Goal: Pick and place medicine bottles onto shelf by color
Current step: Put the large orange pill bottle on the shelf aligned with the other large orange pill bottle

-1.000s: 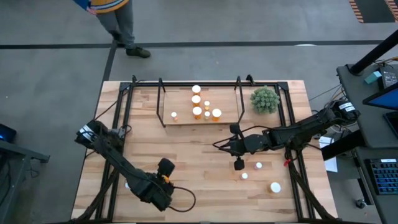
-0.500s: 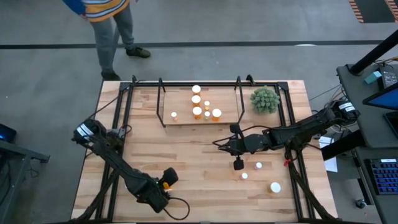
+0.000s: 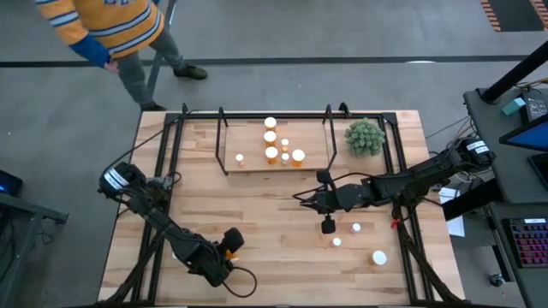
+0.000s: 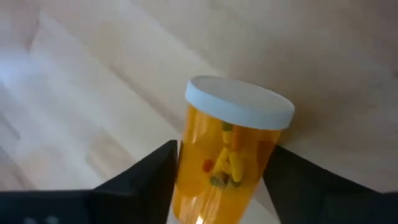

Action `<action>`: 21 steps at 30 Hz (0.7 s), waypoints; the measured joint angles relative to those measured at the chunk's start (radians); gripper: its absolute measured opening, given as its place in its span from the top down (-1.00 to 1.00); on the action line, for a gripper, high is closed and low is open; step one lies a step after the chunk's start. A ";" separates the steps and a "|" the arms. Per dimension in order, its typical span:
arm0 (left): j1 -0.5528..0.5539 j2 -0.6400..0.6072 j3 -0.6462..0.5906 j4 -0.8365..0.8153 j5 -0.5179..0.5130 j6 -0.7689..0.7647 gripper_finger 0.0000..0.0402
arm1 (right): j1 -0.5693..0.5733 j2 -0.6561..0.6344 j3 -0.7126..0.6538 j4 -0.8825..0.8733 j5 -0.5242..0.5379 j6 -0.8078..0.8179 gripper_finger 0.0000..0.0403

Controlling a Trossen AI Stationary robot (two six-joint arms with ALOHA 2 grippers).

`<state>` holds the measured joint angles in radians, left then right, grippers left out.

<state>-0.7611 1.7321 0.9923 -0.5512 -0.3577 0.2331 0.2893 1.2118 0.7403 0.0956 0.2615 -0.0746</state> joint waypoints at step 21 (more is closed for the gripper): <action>0.042 -0.178 0.000 0.006 -0.668 -0.545 0.25 | 0.000 0.047 -0.017 0.246 0.000 -0.050 0.96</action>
<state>-0.7189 1.5541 0.9919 -0.5455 -1.0257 -0.3121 0.2893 1.2589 0.7235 0.3414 0.2615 -0.1248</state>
